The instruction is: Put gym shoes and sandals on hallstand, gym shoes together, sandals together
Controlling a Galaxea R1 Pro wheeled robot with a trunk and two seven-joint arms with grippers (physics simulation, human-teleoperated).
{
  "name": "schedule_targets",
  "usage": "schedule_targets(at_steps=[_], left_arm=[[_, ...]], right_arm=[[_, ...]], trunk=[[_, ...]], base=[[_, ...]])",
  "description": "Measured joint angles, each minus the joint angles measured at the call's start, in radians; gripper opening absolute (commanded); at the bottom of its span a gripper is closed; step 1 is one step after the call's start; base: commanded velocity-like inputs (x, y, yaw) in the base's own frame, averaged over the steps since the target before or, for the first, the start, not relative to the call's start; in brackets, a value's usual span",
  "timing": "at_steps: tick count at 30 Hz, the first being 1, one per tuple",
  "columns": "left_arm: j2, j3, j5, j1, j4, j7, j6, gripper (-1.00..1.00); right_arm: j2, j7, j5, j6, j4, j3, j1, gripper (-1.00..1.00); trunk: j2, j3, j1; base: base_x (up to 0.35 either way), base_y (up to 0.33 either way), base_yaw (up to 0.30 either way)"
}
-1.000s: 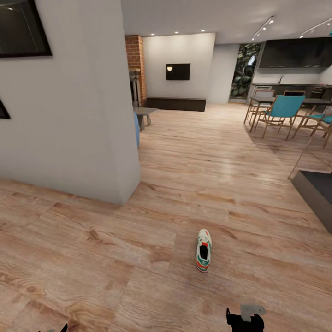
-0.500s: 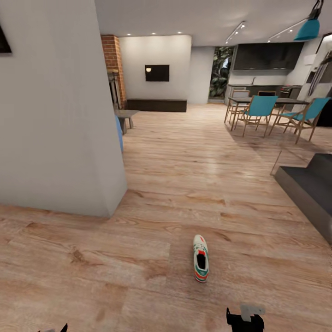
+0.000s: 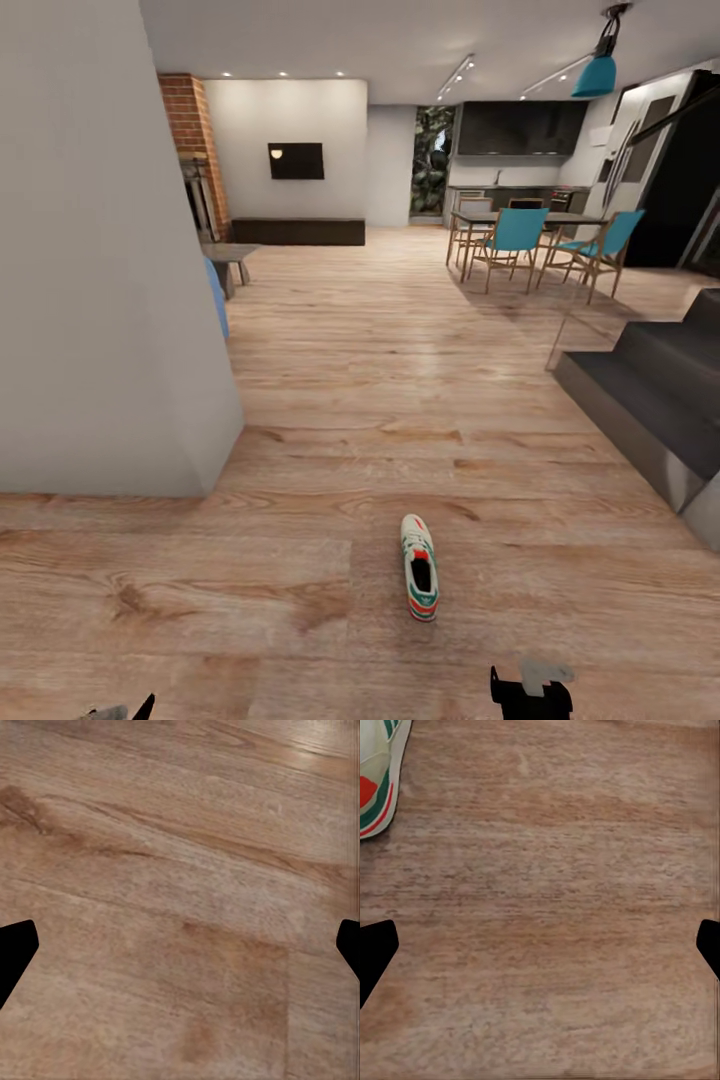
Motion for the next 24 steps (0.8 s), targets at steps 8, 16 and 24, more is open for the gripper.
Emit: schedule_targets(at_steps=[8,16,24], left_arm=[[-0.084,-0.055,-0.101,-0.119,0.004,0.167,0.006,1.0],[-0.181,-0.107,-0.218,-0.172,0.012,0.328,0.005,1.0],[-0.18,-0.108,-0.216,-0.173,0.014,0.329,-0.011,1.0]], right_arm=[[0.004,0.002,0.001,-0.001,-0.002,0.001,0.0,1.0],[0.011,0.002,0.007,-0.007,-0.018,-0.001,-0.003,1.0],[0.046,0.004,0.002,-0.02,-0.018,-0.002,-0.002,1.0]], trunk=[[0.0,0.002,0.0],[0.0,0.002,0.0],[0.0,0.002,0.0]], base=[[0.004,0.004,-0.168],[0.0,0.0,-0.015],[0.078,0.0,0.0]])
